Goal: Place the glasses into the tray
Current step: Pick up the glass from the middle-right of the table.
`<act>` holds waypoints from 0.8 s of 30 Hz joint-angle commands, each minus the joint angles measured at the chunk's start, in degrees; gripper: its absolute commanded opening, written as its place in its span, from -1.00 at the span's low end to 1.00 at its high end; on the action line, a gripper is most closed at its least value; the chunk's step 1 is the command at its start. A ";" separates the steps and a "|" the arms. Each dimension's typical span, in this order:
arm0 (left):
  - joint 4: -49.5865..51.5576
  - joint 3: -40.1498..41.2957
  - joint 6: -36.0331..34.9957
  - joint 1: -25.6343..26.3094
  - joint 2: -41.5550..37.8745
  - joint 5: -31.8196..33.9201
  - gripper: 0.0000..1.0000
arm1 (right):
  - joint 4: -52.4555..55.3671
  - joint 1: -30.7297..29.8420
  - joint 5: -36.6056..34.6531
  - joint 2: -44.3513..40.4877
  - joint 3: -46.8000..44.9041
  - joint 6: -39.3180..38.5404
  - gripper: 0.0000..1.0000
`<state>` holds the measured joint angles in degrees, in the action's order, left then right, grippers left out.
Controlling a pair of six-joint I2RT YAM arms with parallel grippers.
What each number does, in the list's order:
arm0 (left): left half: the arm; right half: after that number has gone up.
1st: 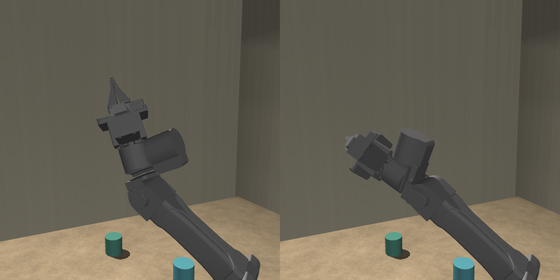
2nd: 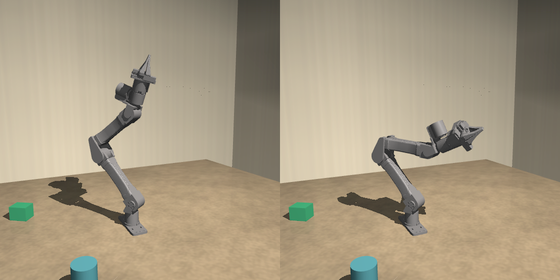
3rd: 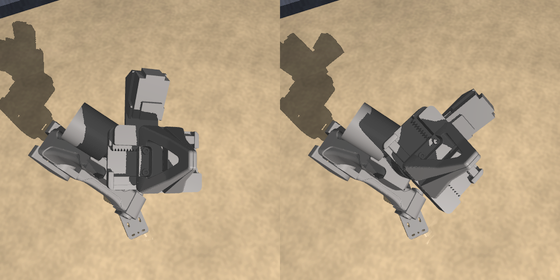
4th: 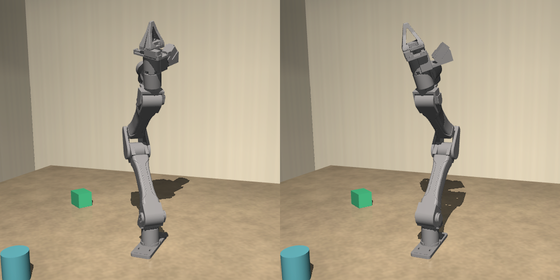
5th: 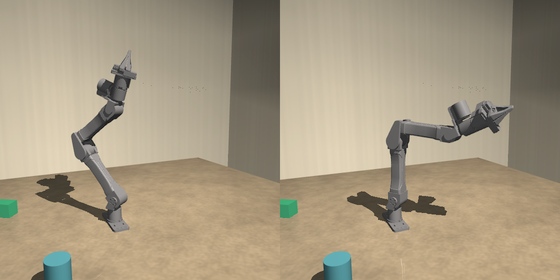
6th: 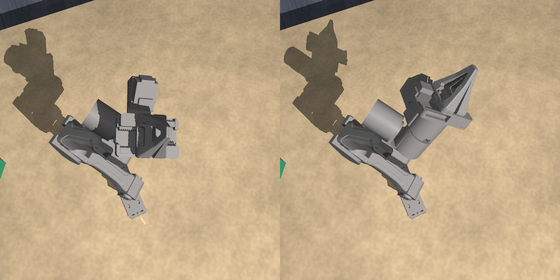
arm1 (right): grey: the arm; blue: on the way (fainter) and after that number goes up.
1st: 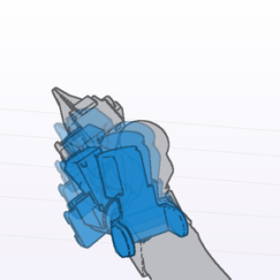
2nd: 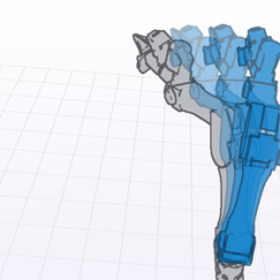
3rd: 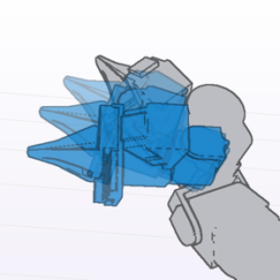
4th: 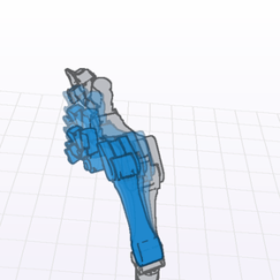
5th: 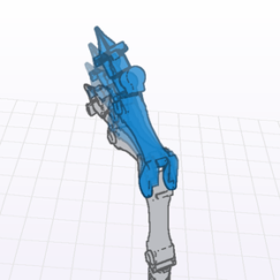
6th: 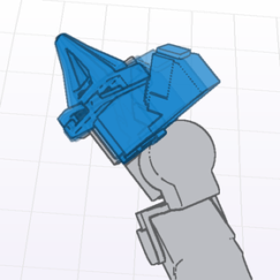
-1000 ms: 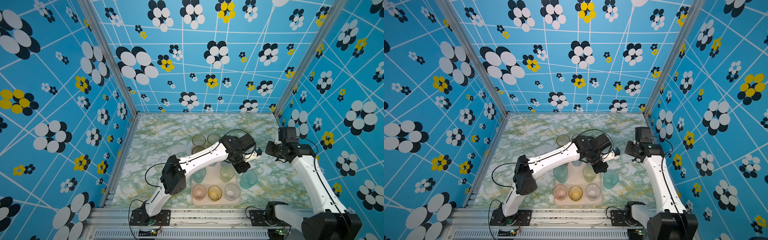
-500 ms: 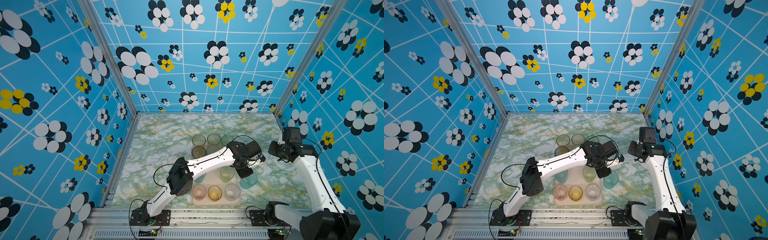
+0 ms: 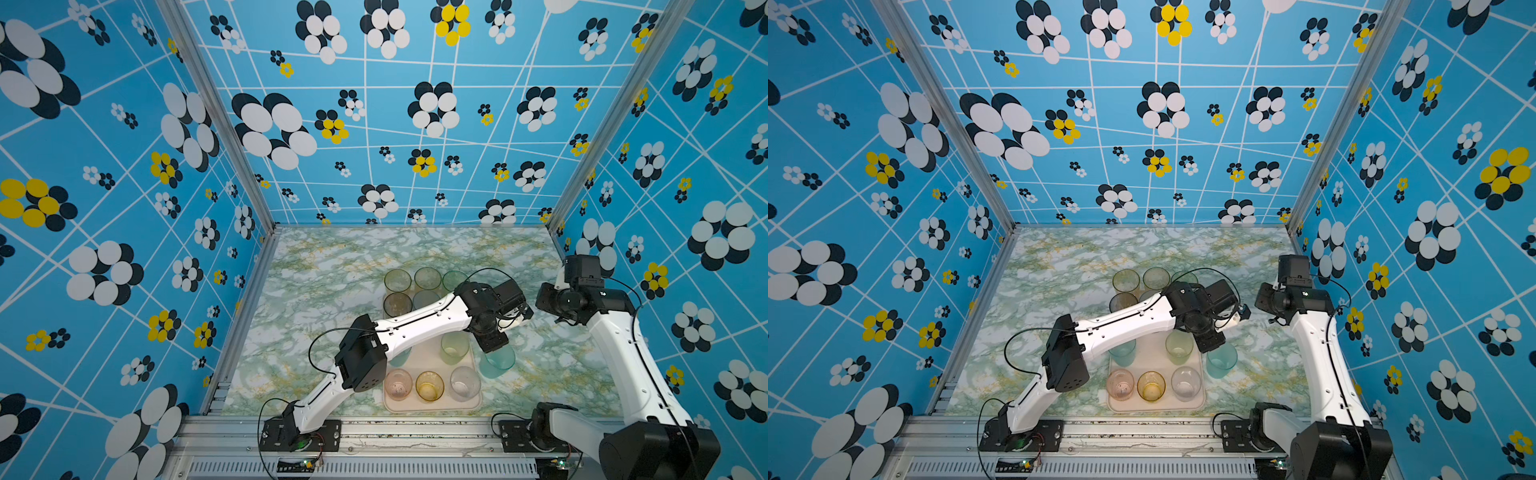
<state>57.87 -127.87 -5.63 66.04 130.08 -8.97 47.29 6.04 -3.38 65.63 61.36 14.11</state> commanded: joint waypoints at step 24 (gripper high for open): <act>2.55 -4.96 -2.26 0.14 5.60 2.03 -0.62 | 0.09 2.07 1.90 -2.56 -0.37 -0.66 -0.26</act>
<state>58.72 -130.82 -6.70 66.04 133.99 -7.88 47.31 7.70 -2.37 63.96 61.34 14.11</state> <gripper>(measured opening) 0.196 0.369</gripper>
